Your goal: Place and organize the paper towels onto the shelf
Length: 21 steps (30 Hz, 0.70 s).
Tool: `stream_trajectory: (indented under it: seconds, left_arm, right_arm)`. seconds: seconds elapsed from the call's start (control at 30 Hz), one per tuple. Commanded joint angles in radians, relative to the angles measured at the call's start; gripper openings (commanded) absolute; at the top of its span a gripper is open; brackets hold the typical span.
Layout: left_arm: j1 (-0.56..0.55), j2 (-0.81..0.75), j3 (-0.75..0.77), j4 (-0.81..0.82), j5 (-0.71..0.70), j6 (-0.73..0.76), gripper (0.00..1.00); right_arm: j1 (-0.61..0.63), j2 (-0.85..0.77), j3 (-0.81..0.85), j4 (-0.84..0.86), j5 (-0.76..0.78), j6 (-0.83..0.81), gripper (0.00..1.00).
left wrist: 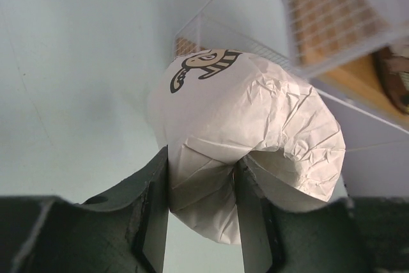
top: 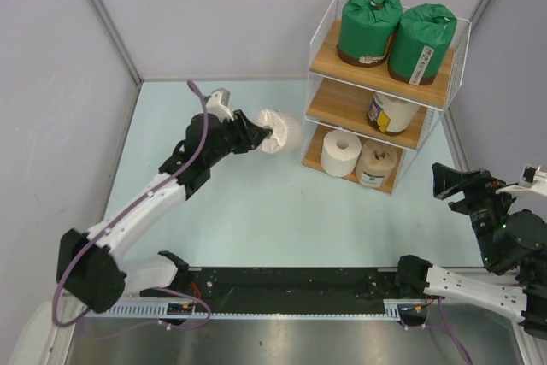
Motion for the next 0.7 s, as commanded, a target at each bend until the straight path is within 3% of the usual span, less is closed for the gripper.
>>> stream_trajectory:
  seconds: [0.0,0.17,0.4,0.67]
  left_arm:
    - [-0.058,-0.179,0.006,-0.106,-0.012,0.028,0.37]
    - [-0.124,-0.248,0.038,-0.185,-0.014,0.037,0.37]
    - [-0.23,-0.225,0.17,-0.174,-0.014,0.05,0.36]
    - [-0.315,-0.032,0.388,-0.091,-0.018,0.073,0.36]
  right_arm:
    - [0.003,0.005,0.0,0.046,0.0,-0.008,0.81]
    - [0.003,0.019,0.0,0.048,-0.009,0.001,0.81]
    - [0.002,0.031,0.0,0.046,-0.028,0.022,0.81]
    - [0.0,0.043,0.0,0.037,-0.043,0.033,0.81]
